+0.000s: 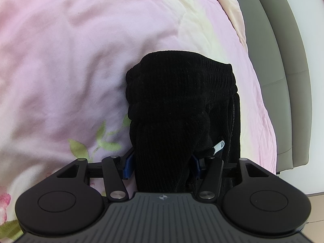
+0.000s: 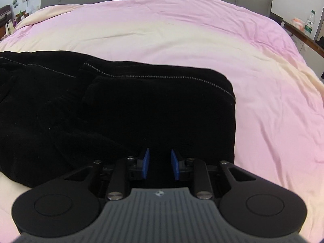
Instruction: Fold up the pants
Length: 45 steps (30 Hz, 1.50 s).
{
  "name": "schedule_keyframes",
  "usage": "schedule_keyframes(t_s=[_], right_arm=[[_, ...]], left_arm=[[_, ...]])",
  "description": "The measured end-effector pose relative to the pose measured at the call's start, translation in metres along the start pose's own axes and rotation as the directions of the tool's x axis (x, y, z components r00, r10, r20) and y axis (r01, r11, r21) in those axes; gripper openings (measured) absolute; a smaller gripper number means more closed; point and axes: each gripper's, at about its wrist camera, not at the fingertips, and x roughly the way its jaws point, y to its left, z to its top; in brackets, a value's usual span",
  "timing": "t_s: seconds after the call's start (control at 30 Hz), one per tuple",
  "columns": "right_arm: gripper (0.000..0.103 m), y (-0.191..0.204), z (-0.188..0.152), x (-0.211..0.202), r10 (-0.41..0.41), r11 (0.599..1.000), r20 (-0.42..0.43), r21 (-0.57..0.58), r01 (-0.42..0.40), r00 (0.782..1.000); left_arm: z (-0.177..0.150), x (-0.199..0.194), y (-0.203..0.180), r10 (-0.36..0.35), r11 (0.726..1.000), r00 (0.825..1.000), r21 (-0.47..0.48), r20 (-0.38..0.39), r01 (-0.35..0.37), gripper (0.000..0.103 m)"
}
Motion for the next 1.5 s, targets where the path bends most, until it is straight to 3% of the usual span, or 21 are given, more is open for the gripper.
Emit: schedule_keyframes(t_s=[0.07,0.17,0.23,0.33,0.47,0.63,0.73,0.83,0.97,1.03,1.1,1.13,1.17,1.27,1.37,1.43,1.5], right_arm=[[0.021,0.003,0.005,-0.019,0.017,0.999,0.065,0.033,-0.019,0.998],[0.026,0.034,0.011,-0.052,0.064,0.997,0.204,-0.059,-0.053,0.977],[0.028,0.065,0.014,-0.064,0.141,0.987,0.244,-0.104,-0.119,0.960],[0.028,0.123,0.016,-0.060,0.258,0.959,0.214,-0.175,-0.222,0.942],[0.025,0.214,0.015,-0.042,0.366,0.905,0.129,-0.281,-0.320,0.922],[0.023,0.301,0.019,-0.010,0.397,0.878,0.106,-0.334,-0.343,0.912],[0.018,0.329,0.023,0.016,0.361,0.896,0.066,-0.301,-0.326,0.930],[0.018,0.336,0.018,0.030,0.339,0.899,0.052,-0.311,-0.307,0.939],[0.018,0.311,0.028,0.011,0.418,0.886,0.046,-0.240,-0.396,0.907],[0.025,0.288,0.028,-0.010,0.439,0.882,0.056,-0.219,-0.418,0.897],[0.025,0.266,0.024,-0.031,0.440,0.882,0.060,-0.214,-0.419,0.896],[0.026,0.253,0.021,-0.042,0.439,0.884,0.061,-0.209,-0.419,0.896],[0.027,0.241,0.019,-0.052,0.437,0.886,0.066,-0.203,-0.417,0.897],[0.029,0.202,0.014,-0.081,0.416,0.903,0.108,-0.168,-0.395,0.903],[0.030,0.162,0.010,-0.100,0.378,0.926,0.183,-0.076,-0.370,0.908],[0.030,0.138,0.009,-0.105,0.347,0.933,0.220,0.018,-0.359,0.912],[0.030,0.118,0.010,-0.108,0.306,0.932,0.254,0.114,-0.343,0.917]], left_arm=[[0.000,0.000,0.001,-0.002,1.000,1.000,-0.005,0.000,0.002,0.065],[-0.001,0.000,-0.001,0.004,1.000,1.000,0.001,0.006,-0.004,0.065],[-0.003,0.000,-0.002,0.011,1.000,1.000,0.010,0.013,-0.011,0.064],[-0.004,0.000,-0.003,-0.005,1.000,1.000,0.018,0.014,0.005,0.051],[-0.004,-0.001,-0.004,-0.010,0.999,1.000,0.042,0.023,0.009,0.049],[-0.002,0.000,0.000,-0.032,0.999,0.999,0.039,0.018,0.031,0.049],[-0.002,0.002,0.002,-0.040,0.998,0.999,0.039,0.006,0.039,0.048],[-0.006,0.004,-0.002,-0.029,0.996,0.999,0.079,0.014,0.028,0.046],[-0.016,-0.008,-0.024,-0.029,0.974,0.997,0.226,0.071,0.012,0.045],[-0.024,-0.016,-0.038,-0.037,0.950,0.994,0.311,0.105,0.002,0.044],[-0.037,-0.024,-0.055,-0.046,0.910,0.988,0.415,0.147,-0.019,0.043],[-0.046,-0.029,-0.065,-0.055,0.879,0.984,0.476,0.167,-0.031,0.043],[-0.057,-0.033,-0.077,-0.068,0.830,0.980,0.556,0.188,-0.049,0.042],[-0.101,-0.044,-0.117,-0.117,0.600,0.959,0.788,0.257,-0.138,0.042],[-0.158,-0.042,-0.142,-0.165,0.312,0.944,0.923,0.286,-0.225,0.041],[-0.200,-0.036,-0.150,-0.191,0.092,0.940,0.959,0.283,-0.269,0.041],[-0.245,-0.025,-0.150,-0.187,-0.146,0.946,0.945,0.266,-0.294,0.041]])
